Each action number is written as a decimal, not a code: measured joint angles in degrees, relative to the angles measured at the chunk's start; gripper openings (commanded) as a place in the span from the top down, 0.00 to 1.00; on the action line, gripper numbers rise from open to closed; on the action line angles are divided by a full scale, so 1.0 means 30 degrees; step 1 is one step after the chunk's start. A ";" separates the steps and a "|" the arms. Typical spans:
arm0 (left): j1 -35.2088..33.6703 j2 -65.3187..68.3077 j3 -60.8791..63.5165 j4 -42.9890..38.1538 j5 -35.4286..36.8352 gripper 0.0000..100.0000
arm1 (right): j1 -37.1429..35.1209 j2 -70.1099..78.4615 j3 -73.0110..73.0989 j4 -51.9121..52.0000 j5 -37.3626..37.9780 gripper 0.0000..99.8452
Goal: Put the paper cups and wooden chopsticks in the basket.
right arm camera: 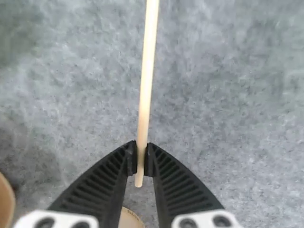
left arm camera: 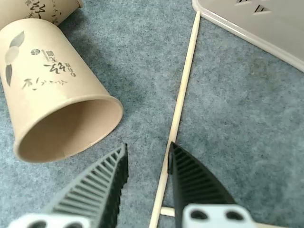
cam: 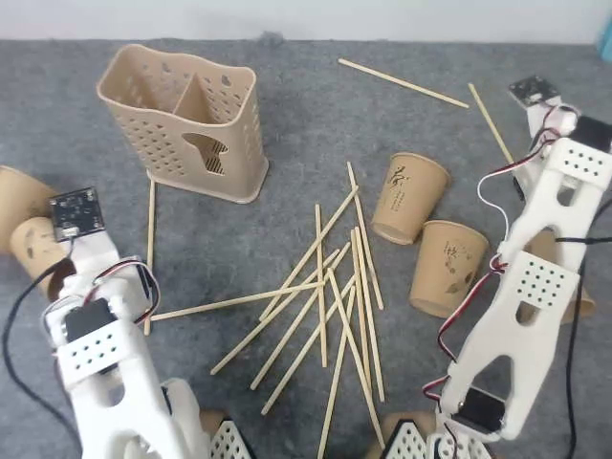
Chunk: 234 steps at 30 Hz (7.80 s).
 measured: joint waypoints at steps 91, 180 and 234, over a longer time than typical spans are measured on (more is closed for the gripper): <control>0.0000 0.0000 0.0000 -0.0176 0.0000 0.87 | -0.6681 0.2022 -0.0879 0.0821 1.0432 0.99; 0.0000 0.0000 0.0000 -0.0234 0.0000 0.87 | -1.1341 -0.9875 1.2864 -0.1700 -0.1993 0.99; -0.0586 0.0000 0.0000 -0.0234 0.0000 0.87 | -1.1458 -1.4564 1.6352 -0.0205 -0.5480 0.99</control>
